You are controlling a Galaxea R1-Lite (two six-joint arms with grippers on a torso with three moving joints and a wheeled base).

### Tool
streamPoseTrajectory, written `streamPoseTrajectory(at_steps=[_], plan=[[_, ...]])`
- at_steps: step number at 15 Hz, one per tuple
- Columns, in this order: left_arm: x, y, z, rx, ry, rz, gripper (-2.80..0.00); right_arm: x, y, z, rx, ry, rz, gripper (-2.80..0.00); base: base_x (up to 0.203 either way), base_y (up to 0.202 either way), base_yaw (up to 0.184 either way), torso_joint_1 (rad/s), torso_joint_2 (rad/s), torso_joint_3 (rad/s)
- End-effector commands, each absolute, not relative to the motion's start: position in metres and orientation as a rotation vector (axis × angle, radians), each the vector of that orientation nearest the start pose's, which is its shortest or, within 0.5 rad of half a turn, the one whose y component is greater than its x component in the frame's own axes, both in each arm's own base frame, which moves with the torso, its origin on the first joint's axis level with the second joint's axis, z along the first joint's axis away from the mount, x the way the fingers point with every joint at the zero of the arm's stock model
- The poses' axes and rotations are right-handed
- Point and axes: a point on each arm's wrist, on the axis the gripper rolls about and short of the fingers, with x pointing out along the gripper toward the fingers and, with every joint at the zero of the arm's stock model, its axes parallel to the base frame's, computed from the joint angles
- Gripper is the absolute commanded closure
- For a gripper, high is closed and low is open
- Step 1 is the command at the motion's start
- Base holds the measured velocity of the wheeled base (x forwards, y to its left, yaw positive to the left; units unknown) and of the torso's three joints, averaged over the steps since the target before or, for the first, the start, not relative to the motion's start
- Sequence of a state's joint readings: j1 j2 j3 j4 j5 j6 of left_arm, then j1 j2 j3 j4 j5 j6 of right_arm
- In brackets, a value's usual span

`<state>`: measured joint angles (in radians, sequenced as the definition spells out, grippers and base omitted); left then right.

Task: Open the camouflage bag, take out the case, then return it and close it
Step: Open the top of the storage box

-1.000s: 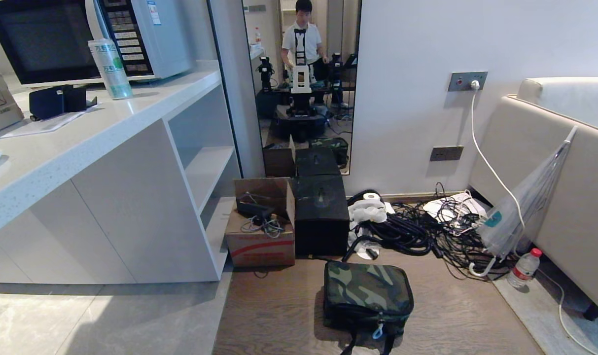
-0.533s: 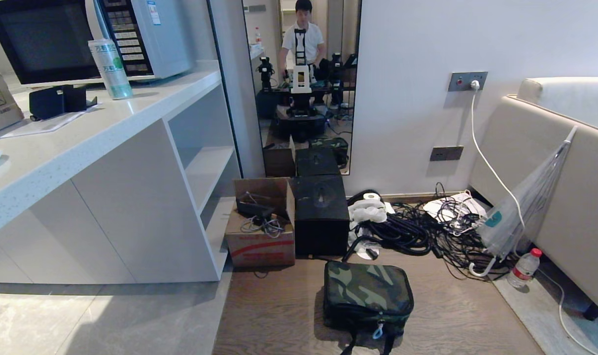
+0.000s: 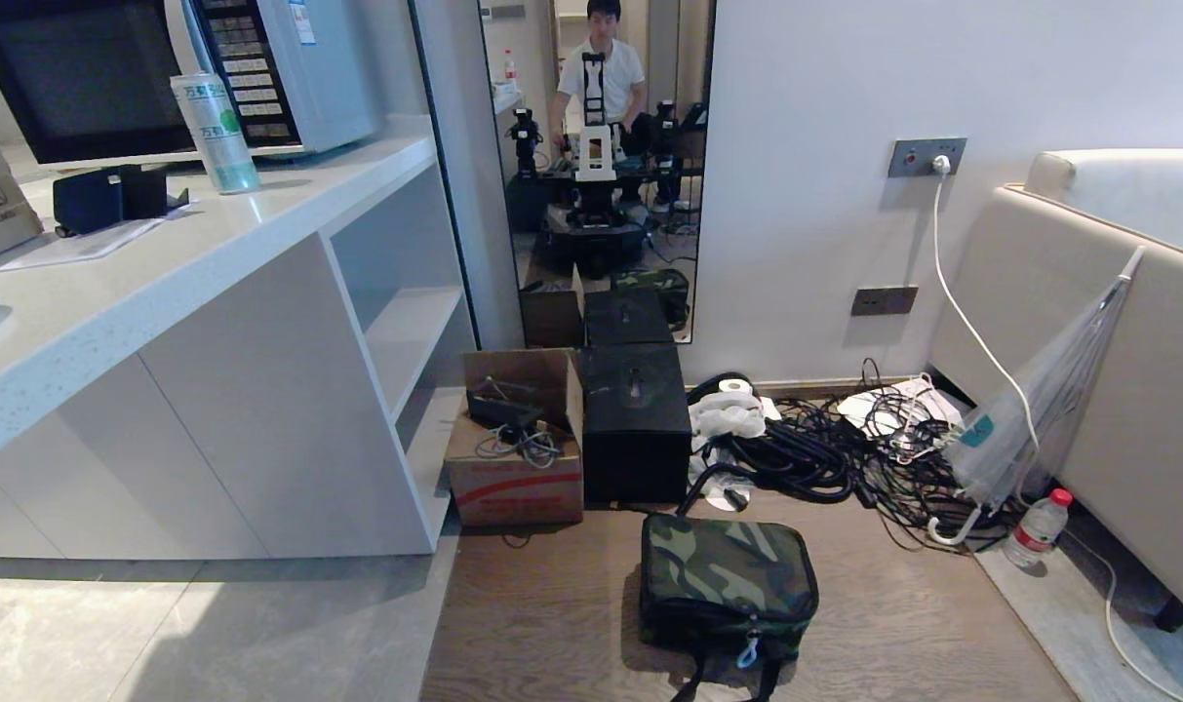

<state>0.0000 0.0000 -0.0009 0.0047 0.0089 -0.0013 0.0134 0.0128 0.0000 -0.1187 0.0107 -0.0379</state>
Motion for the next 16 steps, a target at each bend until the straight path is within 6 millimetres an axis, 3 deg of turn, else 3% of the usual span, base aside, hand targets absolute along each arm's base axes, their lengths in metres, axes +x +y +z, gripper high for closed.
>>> streamPoseTrajectory(at_steps=[1,16], plan=[[-0.0228,0.0002,0.0749,-0.007,0.006,0.009,0.0,-0.0193,0.0,0.0768,-0.038,-0.068,0.023,0.0,0.0,0.0,0.0,0.007,0.0,-0.124],[-0.0228,0.0002,0.075,-0.005,0.005,0.009,0.0,-0.0193,0.0,0.0768,-0.038,-0.068,0.023,0.0,0.0,0.0,0.0,0.001,0.0,-0.195]])
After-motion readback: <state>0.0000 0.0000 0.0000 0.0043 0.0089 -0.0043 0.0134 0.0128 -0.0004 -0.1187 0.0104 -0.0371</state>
